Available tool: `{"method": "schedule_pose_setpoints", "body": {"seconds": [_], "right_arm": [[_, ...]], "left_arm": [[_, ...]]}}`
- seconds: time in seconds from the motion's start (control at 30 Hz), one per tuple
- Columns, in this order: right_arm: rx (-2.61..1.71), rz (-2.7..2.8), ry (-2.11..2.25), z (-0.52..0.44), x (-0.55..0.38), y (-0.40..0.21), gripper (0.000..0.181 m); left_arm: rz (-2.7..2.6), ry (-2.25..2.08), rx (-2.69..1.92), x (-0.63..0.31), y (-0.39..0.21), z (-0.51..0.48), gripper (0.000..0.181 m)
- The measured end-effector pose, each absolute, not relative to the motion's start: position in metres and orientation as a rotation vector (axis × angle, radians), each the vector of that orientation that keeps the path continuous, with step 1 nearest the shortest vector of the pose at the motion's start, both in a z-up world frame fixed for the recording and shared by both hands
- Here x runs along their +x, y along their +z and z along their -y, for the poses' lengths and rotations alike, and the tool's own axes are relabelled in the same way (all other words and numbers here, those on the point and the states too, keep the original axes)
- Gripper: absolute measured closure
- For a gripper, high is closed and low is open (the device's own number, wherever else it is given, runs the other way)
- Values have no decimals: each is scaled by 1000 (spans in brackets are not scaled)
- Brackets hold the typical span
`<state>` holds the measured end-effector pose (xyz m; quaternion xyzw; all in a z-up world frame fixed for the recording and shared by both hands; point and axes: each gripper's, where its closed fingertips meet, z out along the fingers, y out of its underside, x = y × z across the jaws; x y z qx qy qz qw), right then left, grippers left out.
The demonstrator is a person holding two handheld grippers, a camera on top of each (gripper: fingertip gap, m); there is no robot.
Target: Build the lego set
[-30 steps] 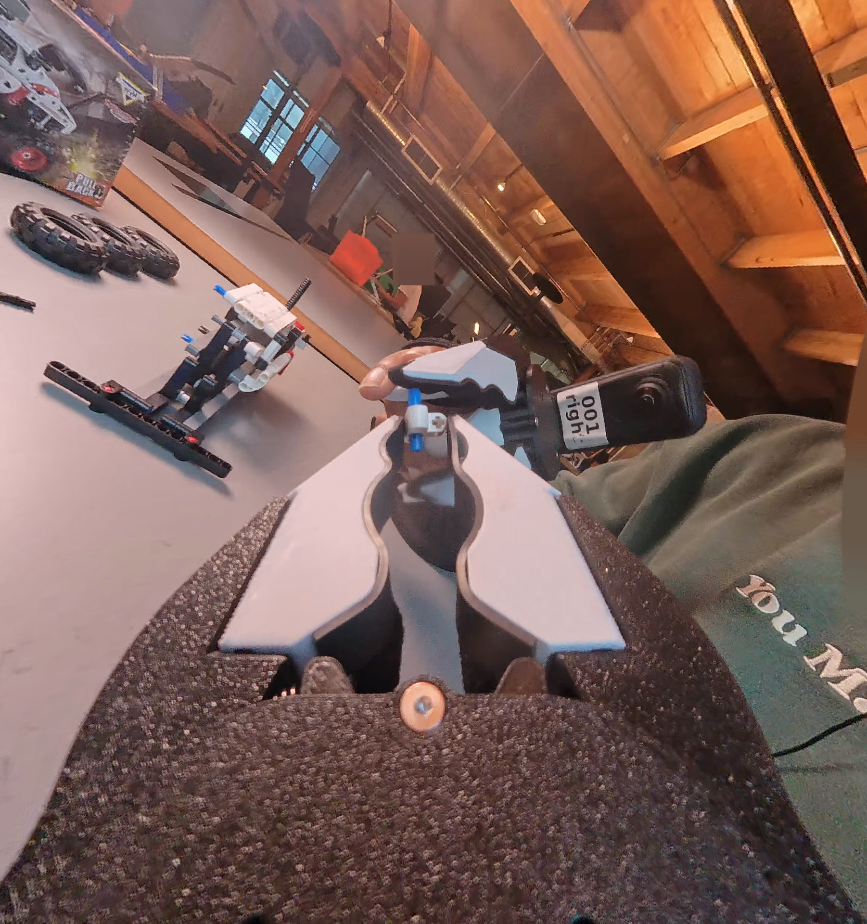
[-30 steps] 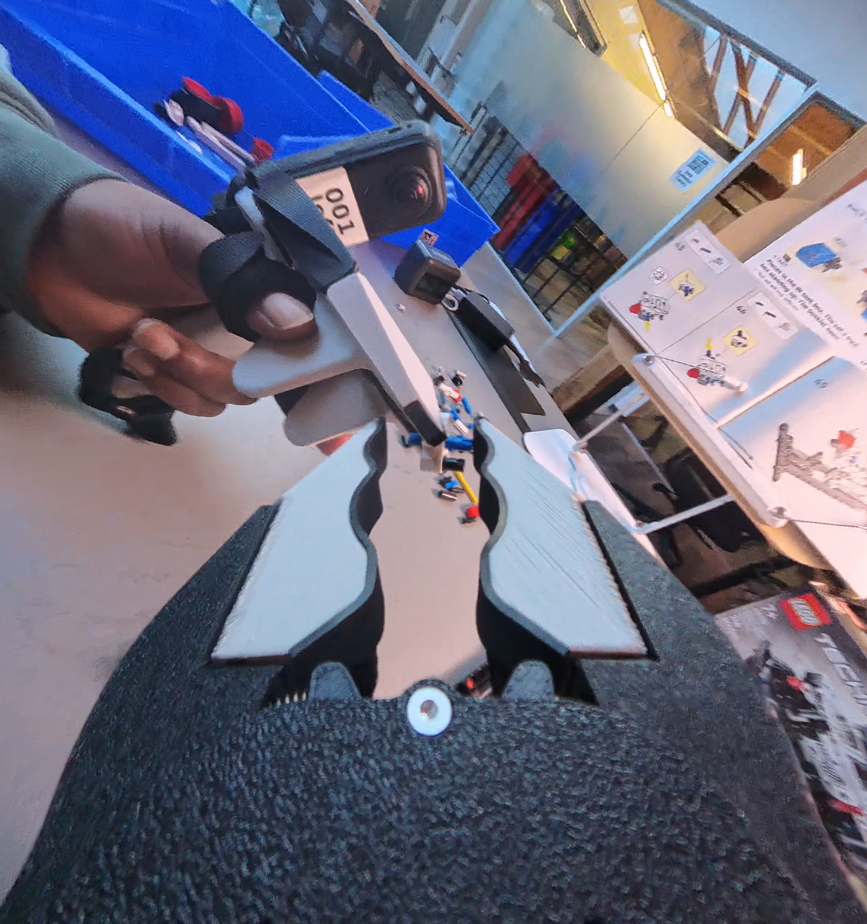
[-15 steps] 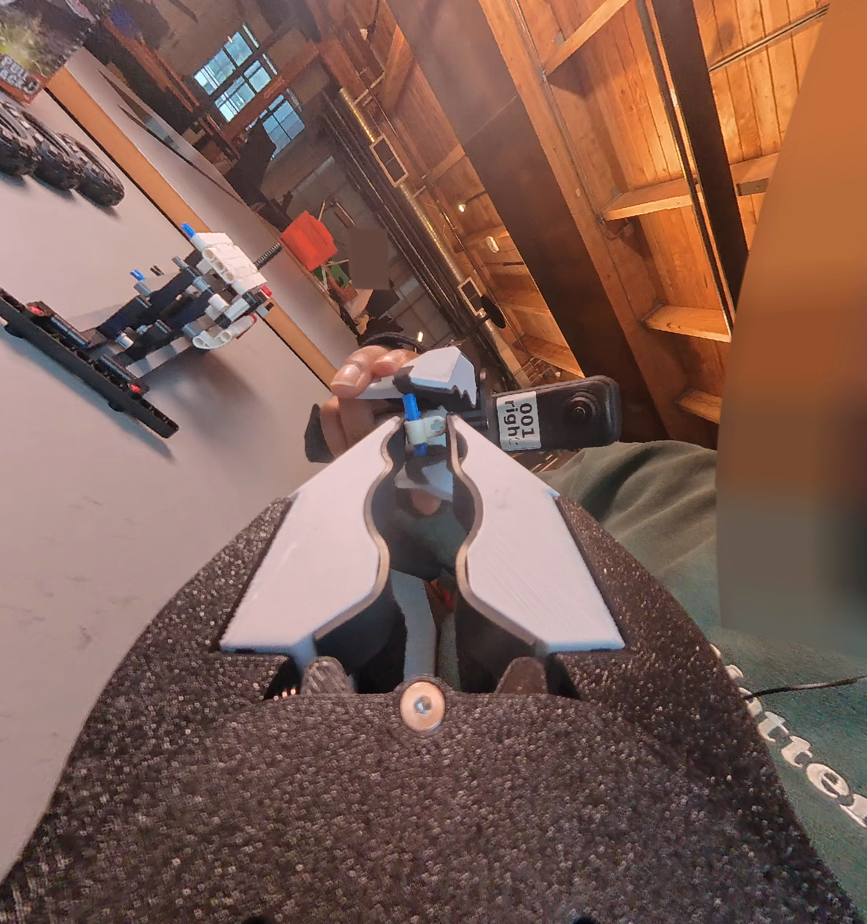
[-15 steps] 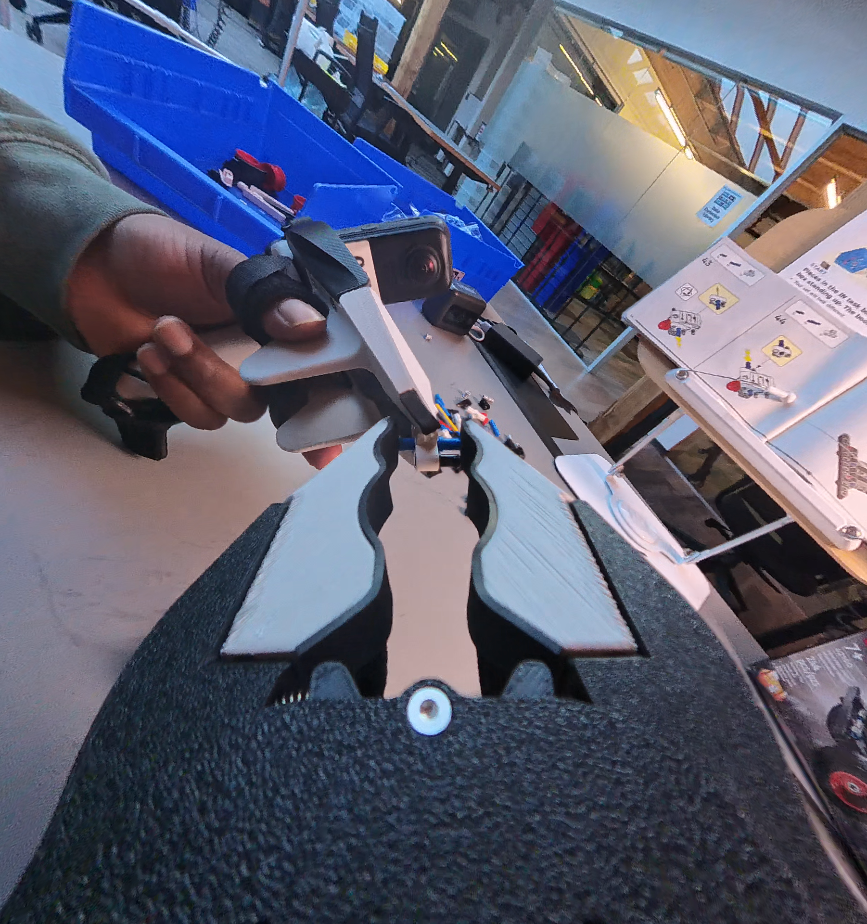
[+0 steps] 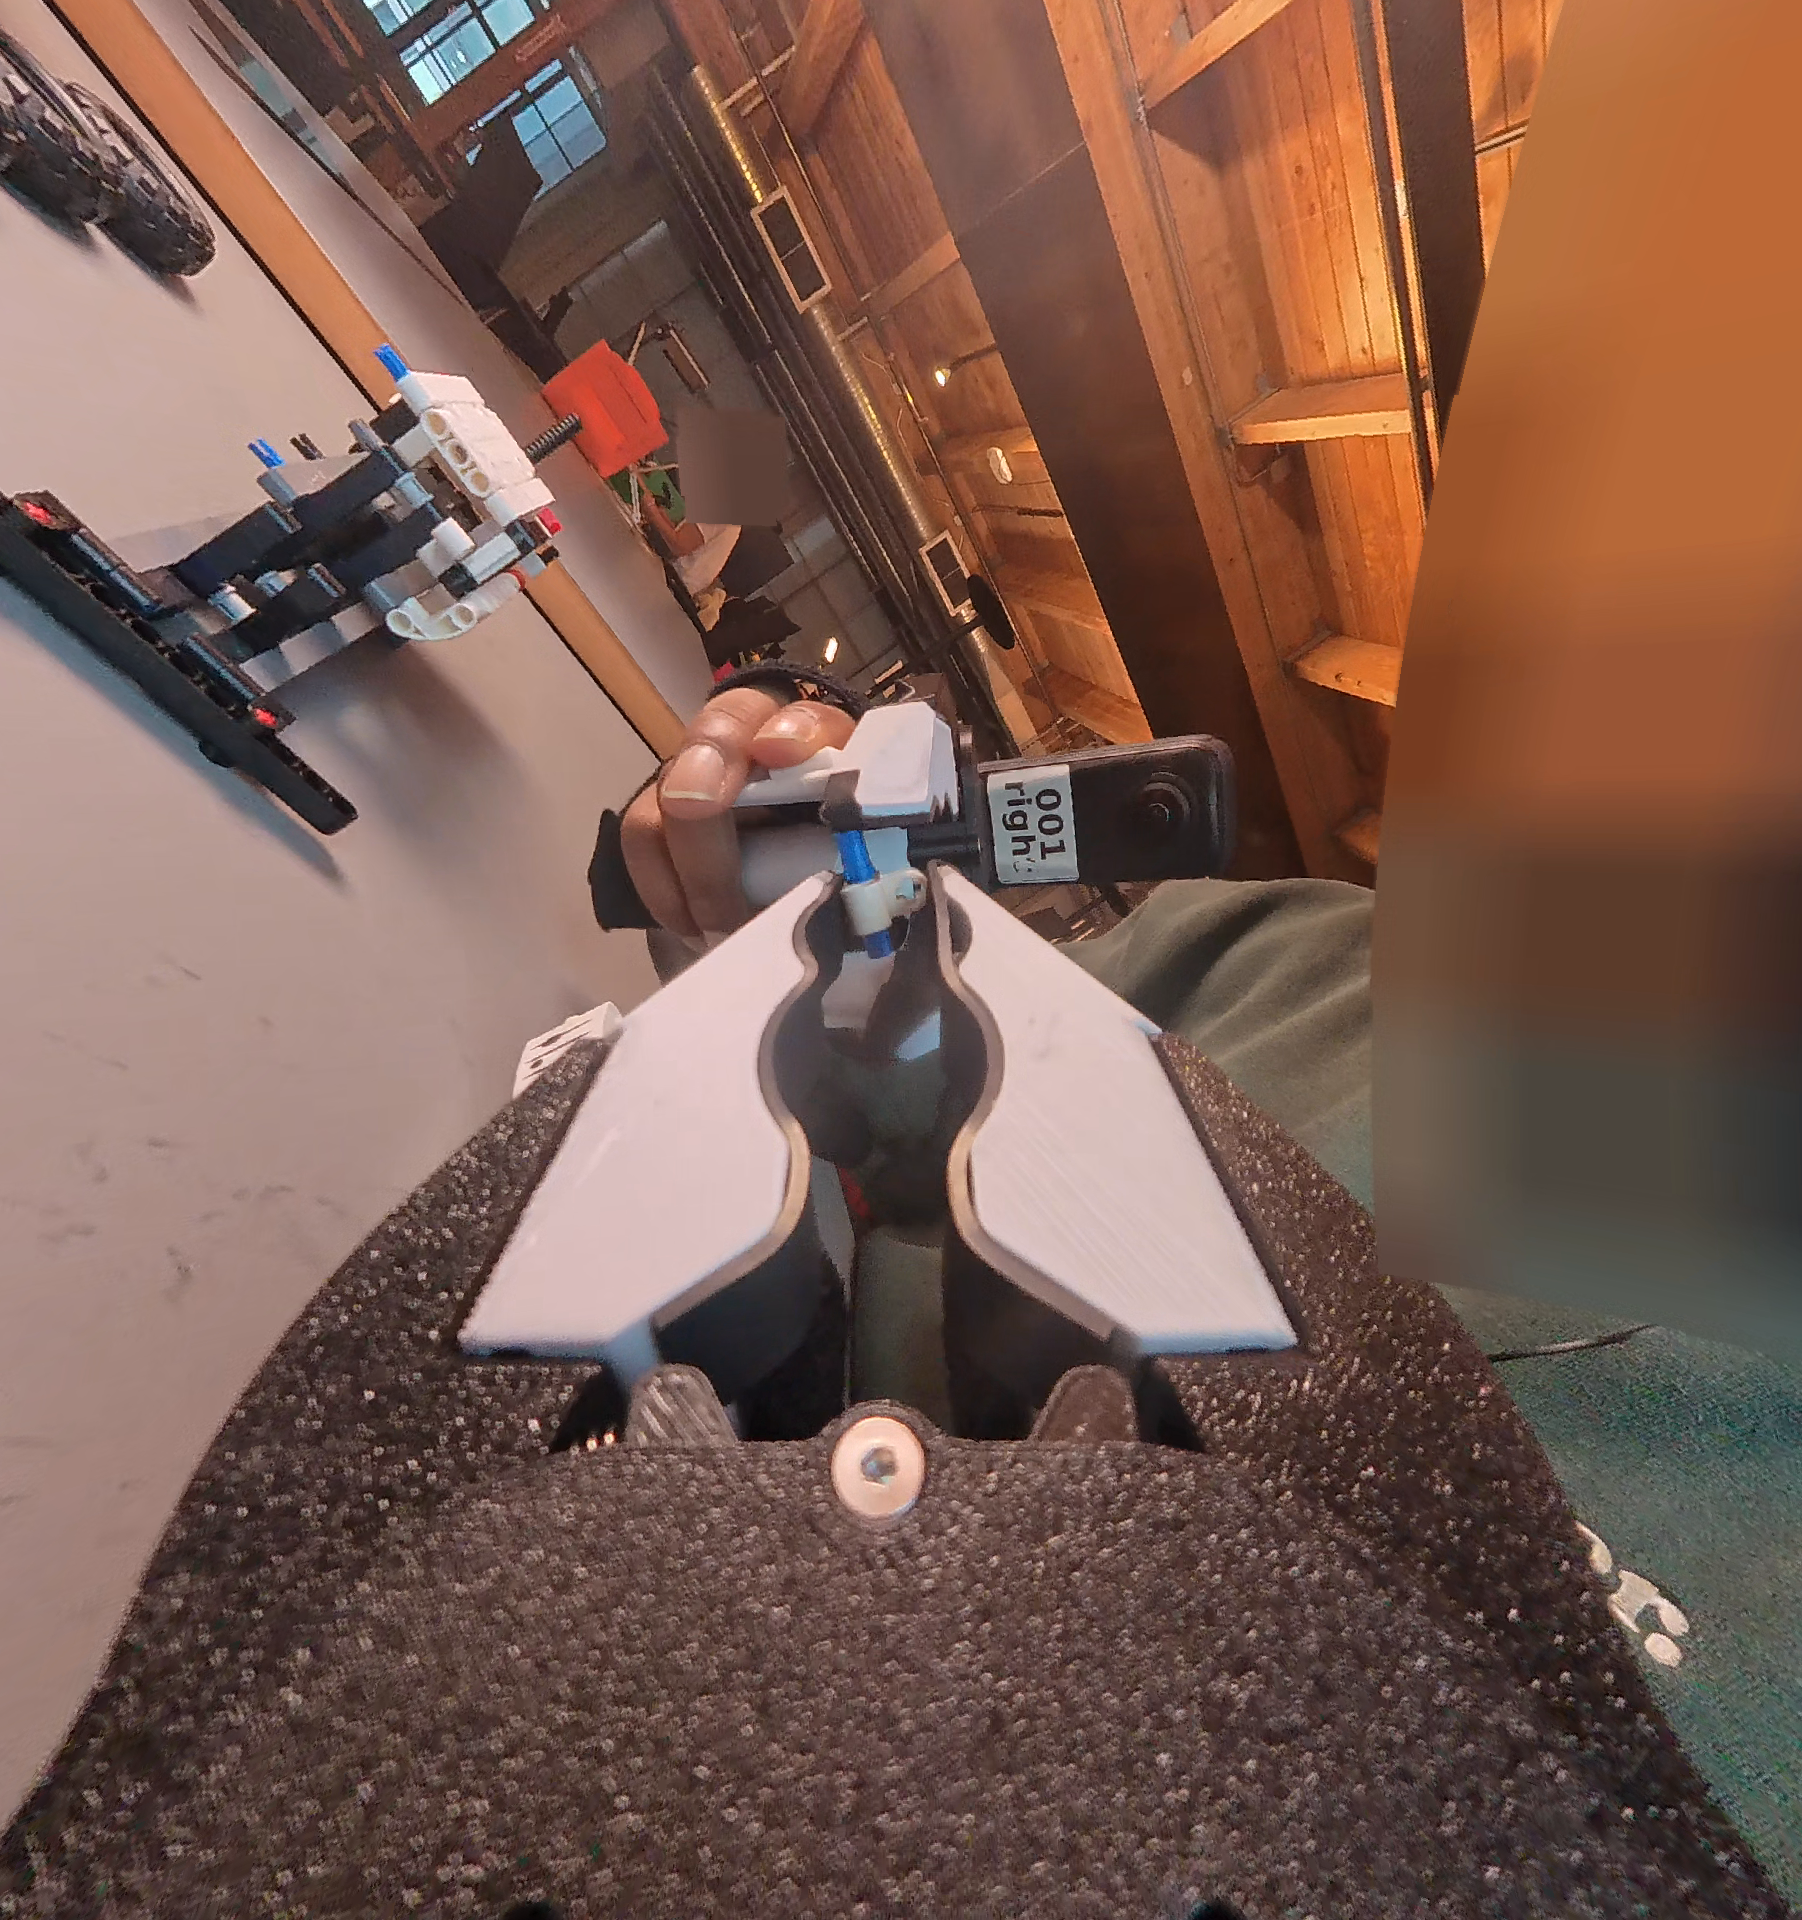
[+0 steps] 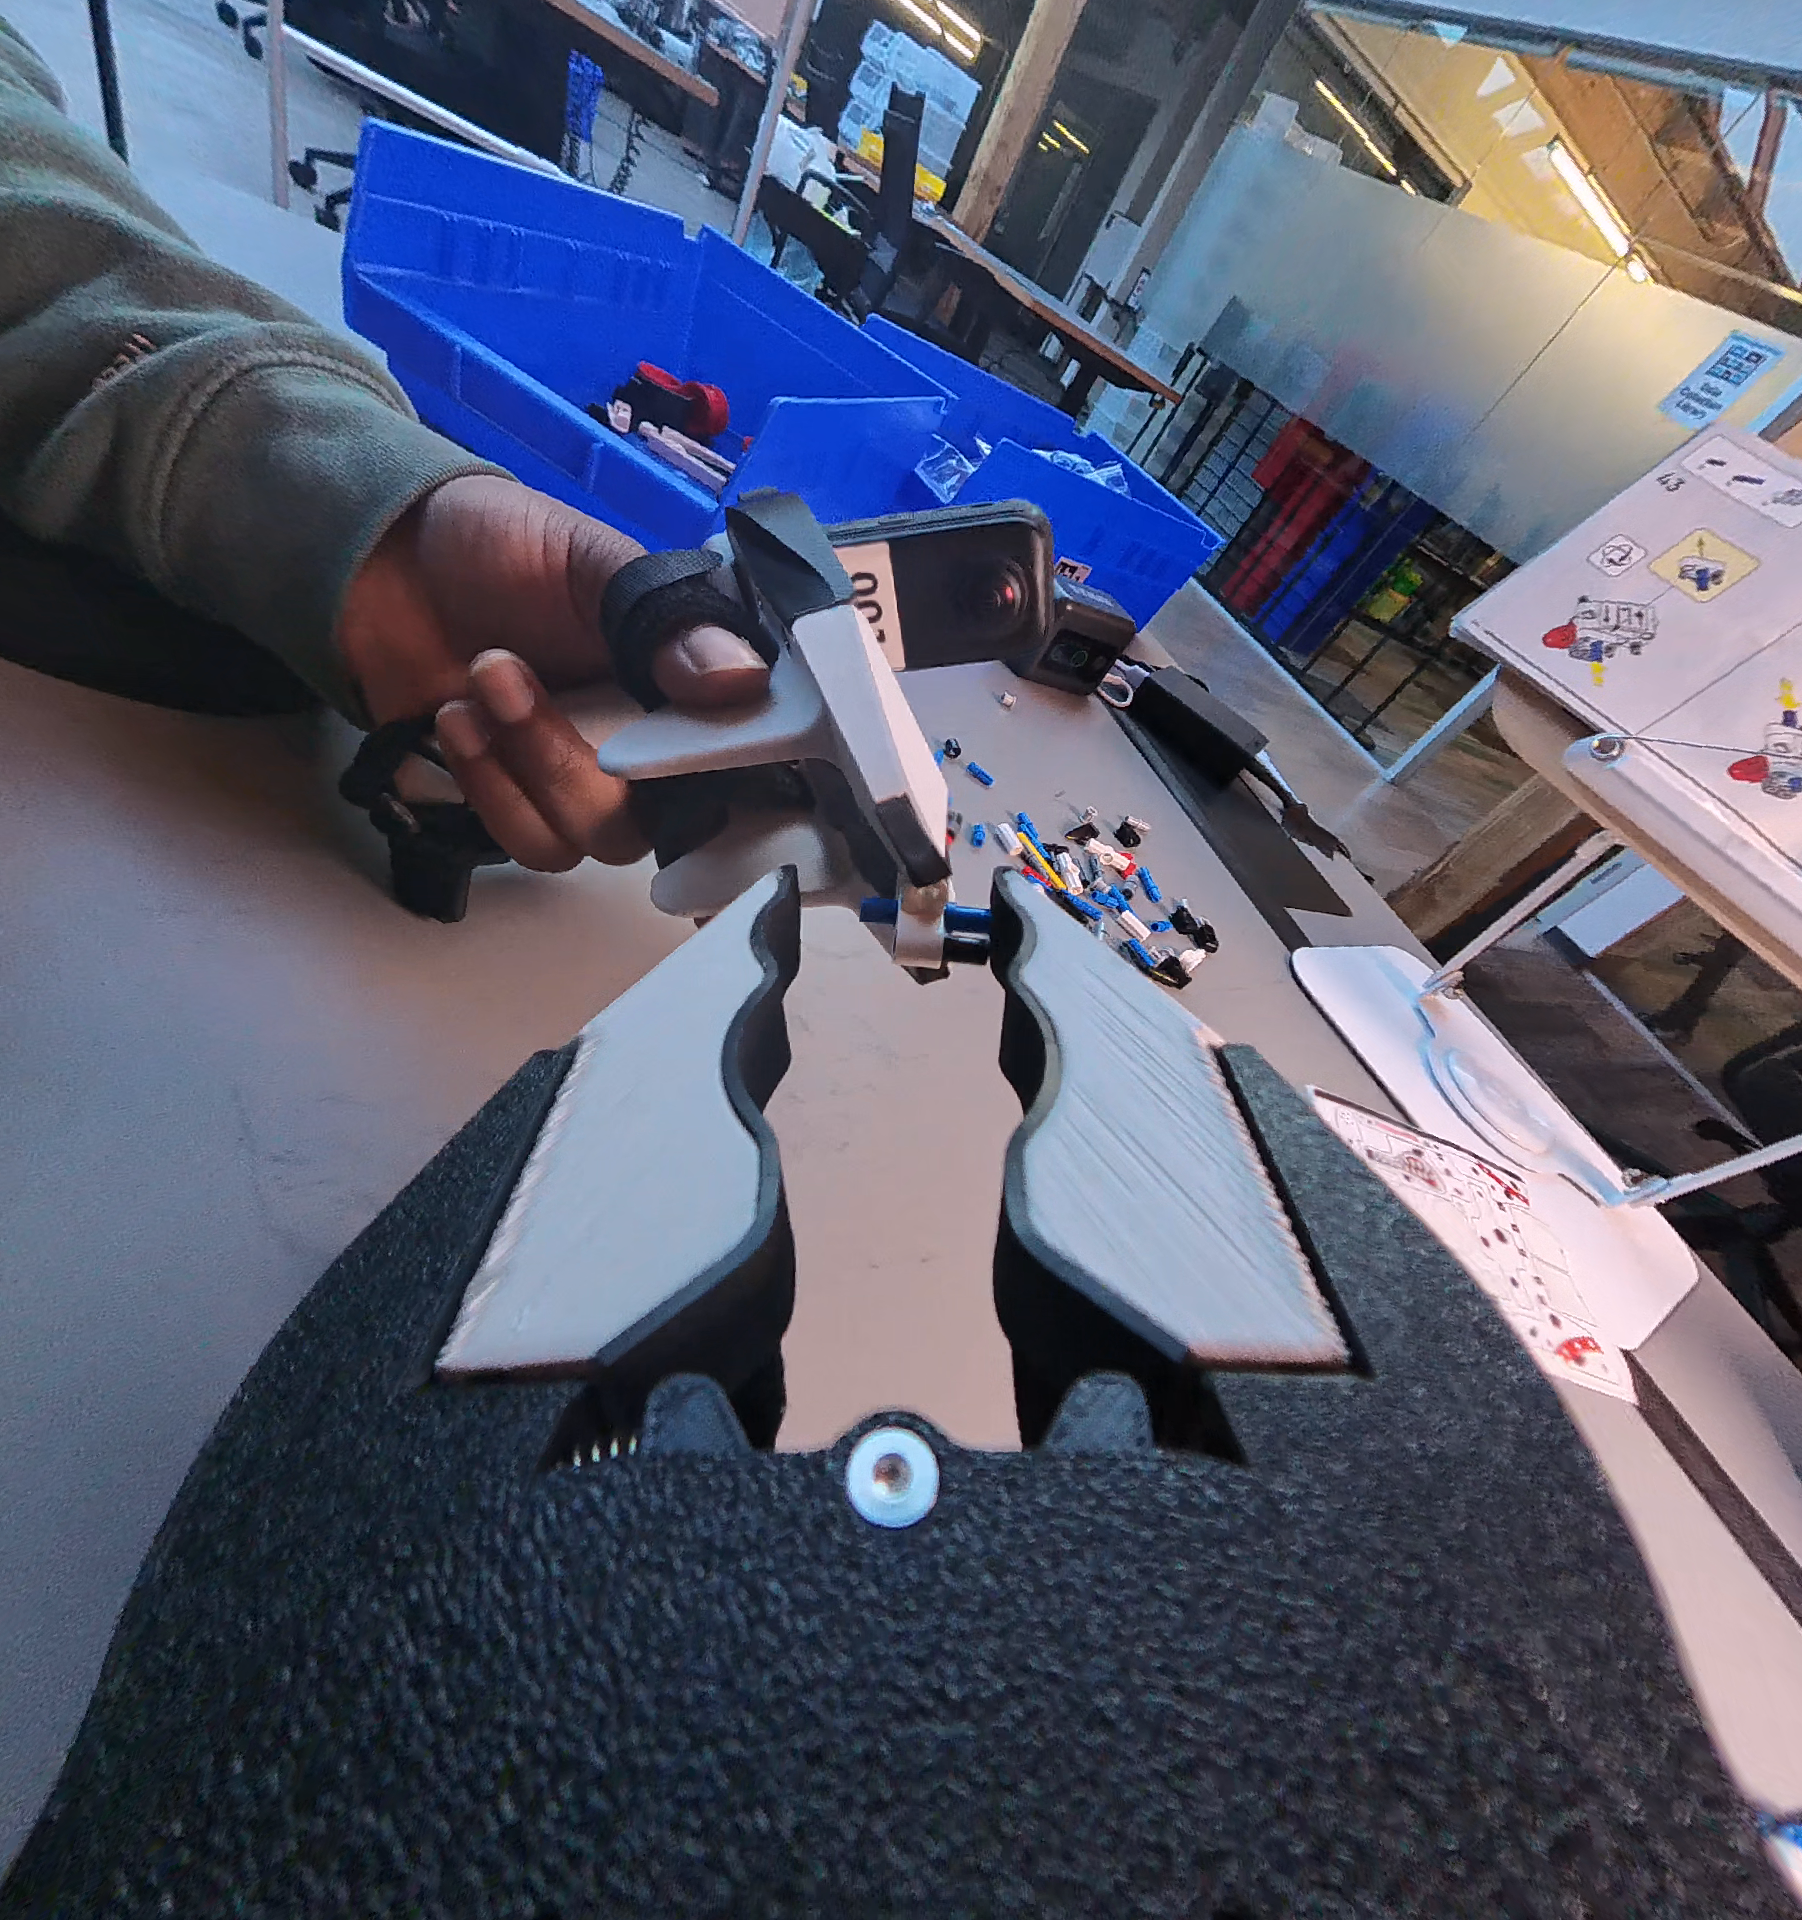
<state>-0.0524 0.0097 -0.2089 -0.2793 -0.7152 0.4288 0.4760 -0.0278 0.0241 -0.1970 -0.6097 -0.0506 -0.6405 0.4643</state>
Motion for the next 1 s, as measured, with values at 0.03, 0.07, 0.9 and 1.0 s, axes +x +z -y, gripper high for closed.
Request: {"method": "schedule_pose_setpoints", "body": {"seconds": [0.03,0.07,0.9,1.0], "right_arm": [[-689,1749,1061,-9,-52,-209,146],[-690,1752,1068,-9,-52,-210,147],[-1016,1765,1950,1,-24,-188,172],[-952,1749,1997,8,-19,-181,174]], "left_arm": [[126,-1576,-1494,-28,-197,-24,168],[127,-1576,-1494,-28,-197,-24,168],[-595,-698,-1544,-7,-183,-5,166],[-624,-704,-1503,-1,-176,2,166]]}}
